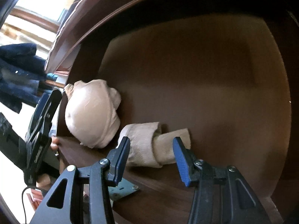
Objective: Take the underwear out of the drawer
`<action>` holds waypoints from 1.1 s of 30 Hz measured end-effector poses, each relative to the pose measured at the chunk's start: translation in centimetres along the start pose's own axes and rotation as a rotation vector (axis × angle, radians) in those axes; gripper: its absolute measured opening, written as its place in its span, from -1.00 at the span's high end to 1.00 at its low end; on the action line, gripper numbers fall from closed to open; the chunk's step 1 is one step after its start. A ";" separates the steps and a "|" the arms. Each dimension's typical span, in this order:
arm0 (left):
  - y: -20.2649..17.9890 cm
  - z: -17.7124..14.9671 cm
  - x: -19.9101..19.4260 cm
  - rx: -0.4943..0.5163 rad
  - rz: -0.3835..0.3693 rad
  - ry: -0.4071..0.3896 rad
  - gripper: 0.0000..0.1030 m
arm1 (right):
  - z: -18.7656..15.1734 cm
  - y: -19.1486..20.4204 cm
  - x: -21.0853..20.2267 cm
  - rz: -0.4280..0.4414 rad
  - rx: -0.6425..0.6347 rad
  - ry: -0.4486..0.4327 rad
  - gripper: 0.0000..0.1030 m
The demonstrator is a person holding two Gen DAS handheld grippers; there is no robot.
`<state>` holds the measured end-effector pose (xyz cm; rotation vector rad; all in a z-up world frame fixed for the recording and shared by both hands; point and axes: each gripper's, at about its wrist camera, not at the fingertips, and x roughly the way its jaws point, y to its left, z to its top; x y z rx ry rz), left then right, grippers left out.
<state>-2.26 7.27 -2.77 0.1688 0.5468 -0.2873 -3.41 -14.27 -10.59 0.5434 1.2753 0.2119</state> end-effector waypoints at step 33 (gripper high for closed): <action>-0.1 -0.2 -0.1 0.006 0.006 -0.020 -1.00 | -0.4 3.6 2.2 -0.103 -0.075 0.004 0.25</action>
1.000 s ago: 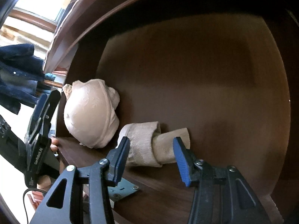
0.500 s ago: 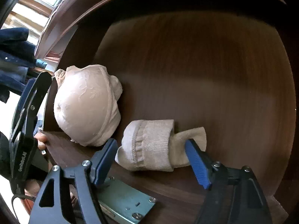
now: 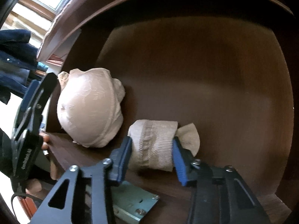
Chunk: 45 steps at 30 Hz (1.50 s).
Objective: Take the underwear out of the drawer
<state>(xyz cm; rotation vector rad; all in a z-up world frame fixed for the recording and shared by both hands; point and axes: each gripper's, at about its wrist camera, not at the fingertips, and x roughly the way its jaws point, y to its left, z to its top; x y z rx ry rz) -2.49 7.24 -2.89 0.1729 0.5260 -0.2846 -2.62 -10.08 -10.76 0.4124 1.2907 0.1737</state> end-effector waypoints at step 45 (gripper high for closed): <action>0.0 0.0 -0.1 0.011 0.004 -0.003 -1.00 | 3.6 7.5 -21.9 0.107 -0.223 -0.672 0.34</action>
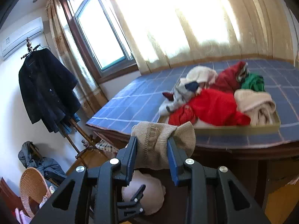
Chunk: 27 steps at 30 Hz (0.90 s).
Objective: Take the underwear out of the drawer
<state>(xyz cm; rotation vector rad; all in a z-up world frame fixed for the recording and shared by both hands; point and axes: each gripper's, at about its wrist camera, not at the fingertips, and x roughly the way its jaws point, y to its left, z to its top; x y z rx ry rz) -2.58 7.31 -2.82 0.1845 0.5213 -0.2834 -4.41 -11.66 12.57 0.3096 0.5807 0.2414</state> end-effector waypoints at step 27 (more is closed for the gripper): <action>-0.2 0.0 0.0 0.011 -0.007 -0.013 -1.00 | 12.3 -2.0 9.0 -0.147 -0.042 0.000 0.34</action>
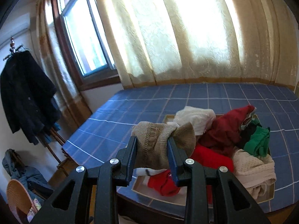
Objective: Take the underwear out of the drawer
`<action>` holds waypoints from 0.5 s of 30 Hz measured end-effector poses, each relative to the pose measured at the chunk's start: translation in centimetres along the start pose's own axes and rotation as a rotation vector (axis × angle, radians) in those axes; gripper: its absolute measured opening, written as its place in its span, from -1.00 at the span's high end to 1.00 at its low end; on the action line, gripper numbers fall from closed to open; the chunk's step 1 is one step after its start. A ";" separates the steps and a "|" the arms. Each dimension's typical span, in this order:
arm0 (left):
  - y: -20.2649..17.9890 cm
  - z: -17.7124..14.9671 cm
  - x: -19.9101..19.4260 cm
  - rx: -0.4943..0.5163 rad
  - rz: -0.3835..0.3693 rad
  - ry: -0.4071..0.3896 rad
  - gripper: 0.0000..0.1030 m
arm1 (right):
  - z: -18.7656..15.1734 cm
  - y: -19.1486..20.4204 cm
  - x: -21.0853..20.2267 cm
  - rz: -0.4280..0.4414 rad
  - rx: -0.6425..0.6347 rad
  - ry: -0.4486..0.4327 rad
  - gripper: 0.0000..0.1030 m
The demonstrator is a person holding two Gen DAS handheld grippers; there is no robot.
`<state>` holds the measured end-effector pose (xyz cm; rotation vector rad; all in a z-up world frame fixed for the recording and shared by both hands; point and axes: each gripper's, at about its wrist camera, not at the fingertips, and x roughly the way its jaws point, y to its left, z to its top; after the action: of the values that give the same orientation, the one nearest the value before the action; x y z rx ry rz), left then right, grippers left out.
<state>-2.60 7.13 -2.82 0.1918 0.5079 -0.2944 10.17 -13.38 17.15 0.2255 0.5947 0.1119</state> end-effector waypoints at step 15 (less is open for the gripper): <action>0.0 -0.1 0.0 -0.005 -0.006 0.003 -1.00 | 0.3 -3.2 4.2 -0.121 0.044 0.036 0.34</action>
<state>-2.67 7.13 -2.86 0.1858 0.5118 -0.2989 13.93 -15.82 14.35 0.2296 0.6454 -0.0142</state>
